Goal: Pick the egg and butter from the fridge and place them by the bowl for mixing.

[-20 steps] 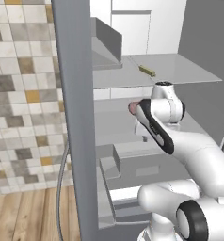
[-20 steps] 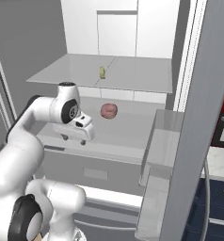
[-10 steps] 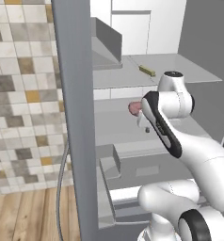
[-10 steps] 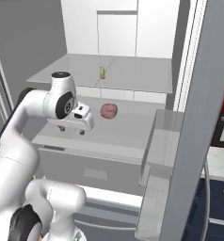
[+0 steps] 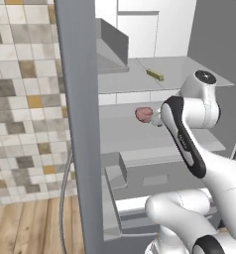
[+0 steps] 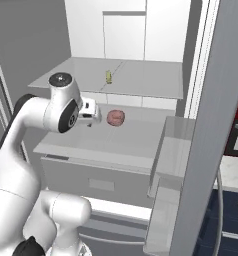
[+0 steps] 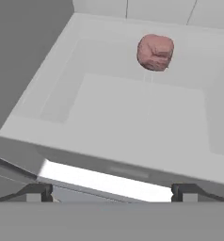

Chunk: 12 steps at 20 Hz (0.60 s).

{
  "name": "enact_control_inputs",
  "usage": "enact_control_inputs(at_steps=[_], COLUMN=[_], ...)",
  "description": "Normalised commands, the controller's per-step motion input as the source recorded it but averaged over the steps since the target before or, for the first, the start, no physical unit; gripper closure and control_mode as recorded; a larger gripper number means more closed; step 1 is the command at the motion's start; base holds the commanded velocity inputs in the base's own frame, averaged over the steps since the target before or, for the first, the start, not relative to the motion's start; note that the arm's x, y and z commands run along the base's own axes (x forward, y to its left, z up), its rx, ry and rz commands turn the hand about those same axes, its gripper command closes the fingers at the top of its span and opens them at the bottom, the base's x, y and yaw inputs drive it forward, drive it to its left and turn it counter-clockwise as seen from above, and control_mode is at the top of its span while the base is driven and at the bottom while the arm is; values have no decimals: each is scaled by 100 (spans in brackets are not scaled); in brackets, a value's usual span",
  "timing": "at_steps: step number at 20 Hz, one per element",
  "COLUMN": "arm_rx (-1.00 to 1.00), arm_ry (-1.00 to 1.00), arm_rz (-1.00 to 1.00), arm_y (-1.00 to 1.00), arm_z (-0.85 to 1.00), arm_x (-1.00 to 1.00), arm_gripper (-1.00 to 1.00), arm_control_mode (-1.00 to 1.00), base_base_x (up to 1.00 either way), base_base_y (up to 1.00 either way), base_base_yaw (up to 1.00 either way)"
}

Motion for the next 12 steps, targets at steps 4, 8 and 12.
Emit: enact_control_inputs(at_steps=[4, 8, 12], arm_rx=[1, 0, 1], arm_ry=[-24, 0, 8], arm_rz=[2, -1, -3], arm_y=[0, -1, -10], arm_z=[45, 51, 66], arm_x=[21, 33, 33], arm_gripper=[-100, -100, -100], arm_control_mode=[-100, -100, -100], base_base_x=[0, 0, 0], base_base_y=[0, 0, 0], base_base_yaw=[0, 0, 0])
